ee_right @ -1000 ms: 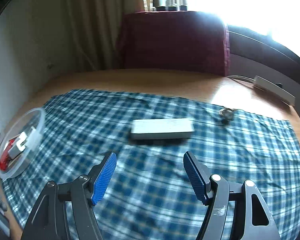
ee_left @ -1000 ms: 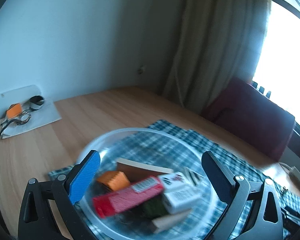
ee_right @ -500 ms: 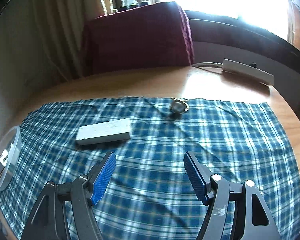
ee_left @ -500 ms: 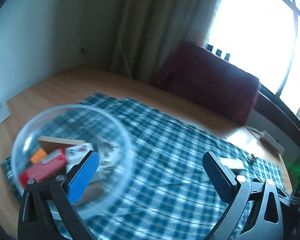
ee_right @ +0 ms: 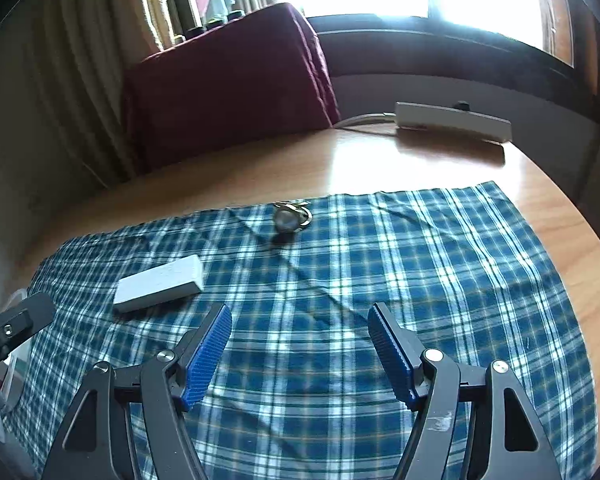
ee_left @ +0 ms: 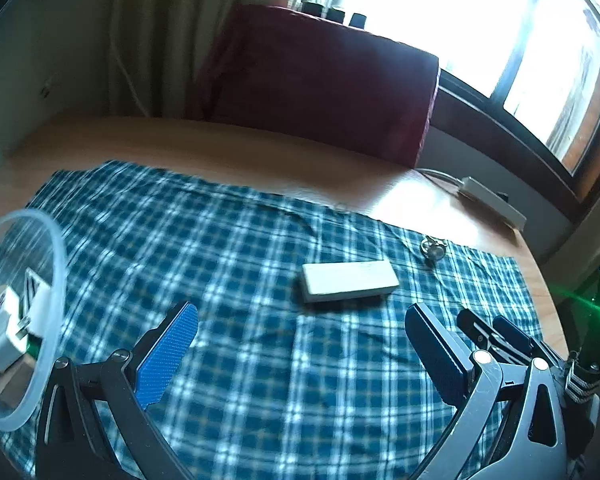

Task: Organize rigid objects
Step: 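Move the left tool to the white textured block and grasp it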

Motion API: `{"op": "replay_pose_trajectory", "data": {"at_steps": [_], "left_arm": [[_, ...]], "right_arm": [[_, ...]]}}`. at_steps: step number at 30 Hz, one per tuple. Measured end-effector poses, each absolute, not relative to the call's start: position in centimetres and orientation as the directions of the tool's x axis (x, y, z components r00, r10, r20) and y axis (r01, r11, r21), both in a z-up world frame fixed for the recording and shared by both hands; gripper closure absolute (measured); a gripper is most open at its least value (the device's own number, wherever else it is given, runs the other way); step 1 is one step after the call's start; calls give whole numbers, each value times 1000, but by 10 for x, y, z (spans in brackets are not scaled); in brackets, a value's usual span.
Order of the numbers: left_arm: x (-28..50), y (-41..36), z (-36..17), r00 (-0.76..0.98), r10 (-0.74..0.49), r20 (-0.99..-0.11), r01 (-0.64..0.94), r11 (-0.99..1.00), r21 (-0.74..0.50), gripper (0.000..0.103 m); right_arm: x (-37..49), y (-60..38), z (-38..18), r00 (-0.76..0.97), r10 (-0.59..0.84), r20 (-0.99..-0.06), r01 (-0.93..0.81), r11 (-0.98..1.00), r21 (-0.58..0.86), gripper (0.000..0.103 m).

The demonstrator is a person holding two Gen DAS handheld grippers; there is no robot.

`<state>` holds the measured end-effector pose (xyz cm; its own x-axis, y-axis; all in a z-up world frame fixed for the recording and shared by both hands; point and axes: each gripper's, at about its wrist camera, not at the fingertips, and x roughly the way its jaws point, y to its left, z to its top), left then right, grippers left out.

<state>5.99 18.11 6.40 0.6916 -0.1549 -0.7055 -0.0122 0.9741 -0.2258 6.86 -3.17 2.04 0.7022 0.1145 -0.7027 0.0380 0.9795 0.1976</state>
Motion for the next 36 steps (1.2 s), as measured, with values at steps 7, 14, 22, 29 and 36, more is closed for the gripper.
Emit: {"op": "replay_pose_trajectory", "data": {"at_steps": [7,14,22,29,36], "left_arm": [[89,159,54,644,-169,-746,-5,974,-226,0],[118,143,35,571,-207,-794,-26,962,-270,0],[141,126,28,551,-214,-807,-37,959,-280,0],[155,129,20,541,-198,-818,-76,956,-282,0],[159,126,16,561,-136,-816,-62,977,-205,0]], "right_arm": [[71,-45,22,708,105,-698,75,972,222,29],[72,-57,23,710,92,-699,112,964,242,29],[71,-60,21,710,87,-698,130,959,251,29],[71,-62,20,709,85,-700,135,958,252,29],[73,-63,16,704,83,-705,137,959,250,29]]}}
